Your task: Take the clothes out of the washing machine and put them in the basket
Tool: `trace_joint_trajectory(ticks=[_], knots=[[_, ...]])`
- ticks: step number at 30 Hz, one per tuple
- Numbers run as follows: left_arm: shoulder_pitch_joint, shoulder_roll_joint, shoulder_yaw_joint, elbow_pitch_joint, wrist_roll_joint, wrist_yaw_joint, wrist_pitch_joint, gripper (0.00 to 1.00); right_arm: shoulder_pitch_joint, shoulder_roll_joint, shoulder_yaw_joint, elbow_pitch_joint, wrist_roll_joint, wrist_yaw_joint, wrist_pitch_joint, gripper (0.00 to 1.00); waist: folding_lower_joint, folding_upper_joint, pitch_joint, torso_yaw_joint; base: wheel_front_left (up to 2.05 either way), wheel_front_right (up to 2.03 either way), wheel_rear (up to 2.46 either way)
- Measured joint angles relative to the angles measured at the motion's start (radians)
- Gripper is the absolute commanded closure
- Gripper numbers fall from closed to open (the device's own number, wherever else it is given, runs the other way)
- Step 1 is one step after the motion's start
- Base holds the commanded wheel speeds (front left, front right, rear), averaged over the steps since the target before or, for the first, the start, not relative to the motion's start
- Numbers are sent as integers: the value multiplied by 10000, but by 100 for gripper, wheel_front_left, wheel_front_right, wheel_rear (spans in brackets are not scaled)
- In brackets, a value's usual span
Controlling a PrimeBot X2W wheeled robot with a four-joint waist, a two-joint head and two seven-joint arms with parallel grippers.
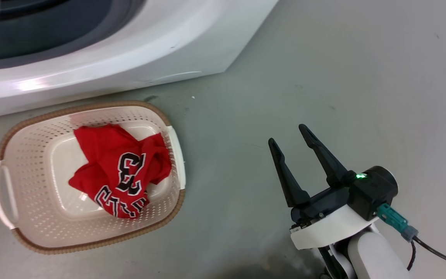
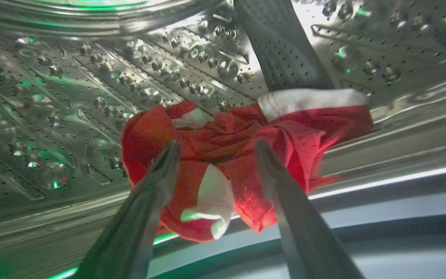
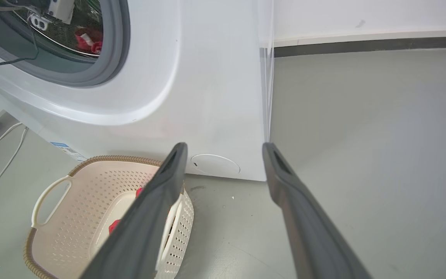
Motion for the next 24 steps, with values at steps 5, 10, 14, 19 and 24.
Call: trace_joint_trajectory(ticks=[5,10,14,19,24], knots=[[-354,351,-182,79,2,-73,1507,0,-34,0,173,121,205,0,-128,0,0,0,294,-370,0,0,0],[-522,466,-155,52,-130,-82,2608,0,-62,-2,240,226,297,0,-192,0,-1,0,546,-541,0,0,0],[-614,546,-90,-50,-290,29,3266,0,-219,0,274,259,343,0,-230,0,-1,0,677,-597,0,0,0],[-650,548,-12,-161,-456,291,3576,100,-260,0,253,291,372,0,-247,0,-1,0,754,-571,0,0,0],[-353,631,-132,-560,-437,690,3009,100,-400,2,265,326,372,0,-263,0,-1,0,735,-518,0,0,0]])
